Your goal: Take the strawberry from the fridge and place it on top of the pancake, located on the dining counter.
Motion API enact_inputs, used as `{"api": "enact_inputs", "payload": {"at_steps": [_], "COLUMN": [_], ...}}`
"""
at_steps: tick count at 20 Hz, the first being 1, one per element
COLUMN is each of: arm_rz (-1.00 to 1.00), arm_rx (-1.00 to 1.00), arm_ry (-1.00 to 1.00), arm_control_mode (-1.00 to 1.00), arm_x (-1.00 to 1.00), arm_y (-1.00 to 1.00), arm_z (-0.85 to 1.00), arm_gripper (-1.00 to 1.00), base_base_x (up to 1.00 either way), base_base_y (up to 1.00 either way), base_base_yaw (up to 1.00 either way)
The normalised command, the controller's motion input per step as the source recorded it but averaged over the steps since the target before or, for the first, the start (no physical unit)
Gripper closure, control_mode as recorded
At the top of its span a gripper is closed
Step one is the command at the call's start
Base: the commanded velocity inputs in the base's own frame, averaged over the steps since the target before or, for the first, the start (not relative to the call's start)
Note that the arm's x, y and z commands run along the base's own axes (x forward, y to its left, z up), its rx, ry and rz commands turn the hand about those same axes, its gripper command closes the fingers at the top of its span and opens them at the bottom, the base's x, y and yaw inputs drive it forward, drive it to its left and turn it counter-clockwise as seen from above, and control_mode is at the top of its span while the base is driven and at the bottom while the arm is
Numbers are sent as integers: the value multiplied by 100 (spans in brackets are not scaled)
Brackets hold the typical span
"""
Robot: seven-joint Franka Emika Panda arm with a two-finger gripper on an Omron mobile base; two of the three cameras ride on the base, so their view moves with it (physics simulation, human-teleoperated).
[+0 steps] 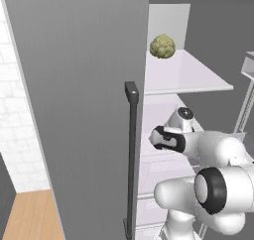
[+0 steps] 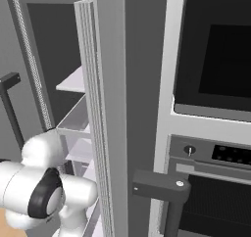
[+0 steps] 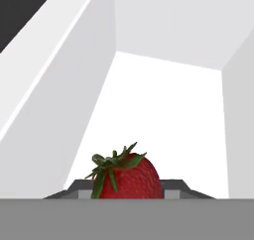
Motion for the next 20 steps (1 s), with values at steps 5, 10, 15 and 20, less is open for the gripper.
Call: {"api": "enact_inputs", "payload": {"at_steps": [5, 10, 15, 20], "arm_rz": [0, -2, -4, -8], "arm_rx": [0, 0, 1, 0], "arm_ry": [-4, 0, 2, 10], "arm_control_mode": [-100, -100, -100, -100], "arm_x": [-83, -71, -89, -68], "arm_y": [35, 30, 12, 0], "arm_z": [66, 100, 100, 100], "arm_gripper": [100, 100, 100, 100], "base_base_x": [0, 0, 0, 0], "base_base_y": [0, 0, 0, 0], "base_base_yaw": [0, 0, 0, 0]}}
